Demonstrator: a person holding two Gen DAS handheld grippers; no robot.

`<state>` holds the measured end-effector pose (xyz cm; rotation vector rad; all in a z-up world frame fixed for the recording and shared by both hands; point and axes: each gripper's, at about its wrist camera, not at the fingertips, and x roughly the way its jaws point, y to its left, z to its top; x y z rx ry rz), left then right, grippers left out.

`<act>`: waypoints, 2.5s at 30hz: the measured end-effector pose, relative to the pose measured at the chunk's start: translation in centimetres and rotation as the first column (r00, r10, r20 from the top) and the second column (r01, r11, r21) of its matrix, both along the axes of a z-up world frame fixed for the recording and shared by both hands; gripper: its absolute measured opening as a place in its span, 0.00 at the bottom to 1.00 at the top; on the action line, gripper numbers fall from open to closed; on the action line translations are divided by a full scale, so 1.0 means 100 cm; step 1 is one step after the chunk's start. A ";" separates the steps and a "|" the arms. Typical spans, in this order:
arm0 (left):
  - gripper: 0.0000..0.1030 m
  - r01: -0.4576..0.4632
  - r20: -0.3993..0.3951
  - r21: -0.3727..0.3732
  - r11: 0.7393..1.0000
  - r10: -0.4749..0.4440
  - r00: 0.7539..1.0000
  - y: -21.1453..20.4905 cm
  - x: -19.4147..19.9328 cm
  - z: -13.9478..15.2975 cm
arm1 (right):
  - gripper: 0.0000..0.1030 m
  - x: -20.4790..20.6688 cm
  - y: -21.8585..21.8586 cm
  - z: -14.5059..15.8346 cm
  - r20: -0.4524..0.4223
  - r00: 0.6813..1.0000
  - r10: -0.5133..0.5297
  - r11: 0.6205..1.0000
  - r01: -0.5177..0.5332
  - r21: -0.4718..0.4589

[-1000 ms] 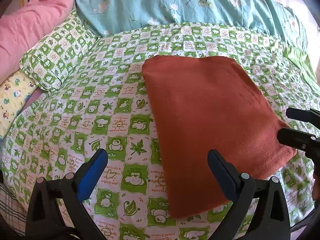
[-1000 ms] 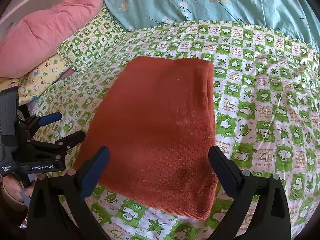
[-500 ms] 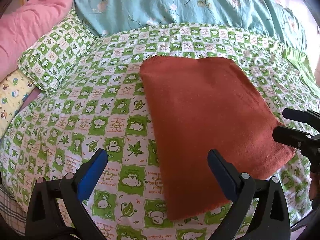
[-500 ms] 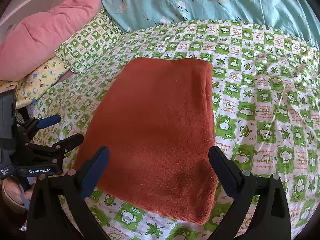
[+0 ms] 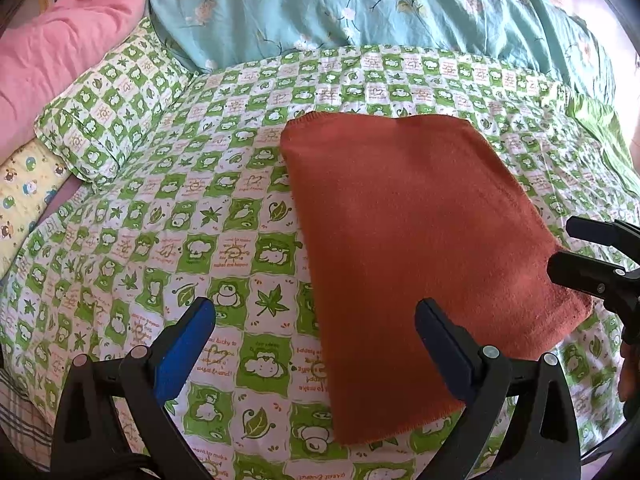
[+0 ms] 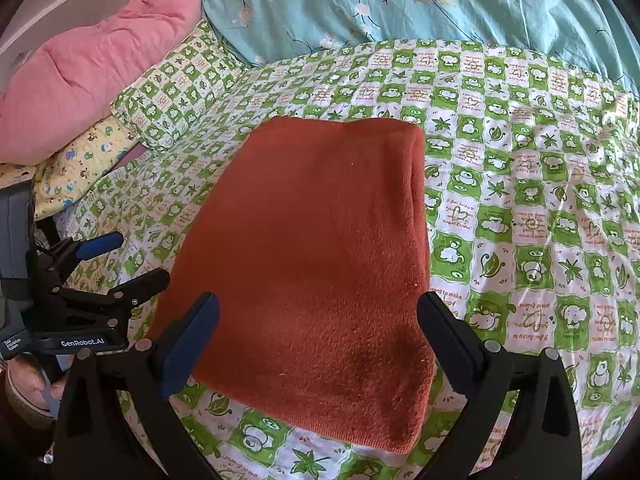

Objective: Fold small clothes

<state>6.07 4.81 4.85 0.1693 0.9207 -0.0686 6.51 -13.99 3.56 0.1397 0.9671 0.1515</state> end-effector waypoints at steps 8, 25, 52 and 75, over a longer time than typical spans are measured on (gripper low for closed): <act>0.97 0.004 0.004 -0.004 1.000 -0.004 1.000 0.000 -0.001 0.001 | 0.96 0.001 0.003 0.001 0.005 1.000 0.001 1.000 -0.001 0.001; 0.97 0.009 0.004 -0.010 1.000 -0.009 1.000 -0.003 -0.002 0.003 | 0.96 -0.001 0.007 0.005 0.008 1.000 0.009 1.000 -0.009 -0.001; 0.97 0.010 -0.009 -0.024 1.000 -0.010 1.000 0.002 0.007 0.002 | 0.96 0.010 0.009 0.005 0.014 1.000 0.026 1.000 -0.027 0.011; 0.97 0.015 -0.007 -0.034 0.999 -0.015 1.000 0.000 0.012 0.005 | 0.96 0.012 0.004 0.006 0.011 1.000 0.024 1.000 -0.024 0.012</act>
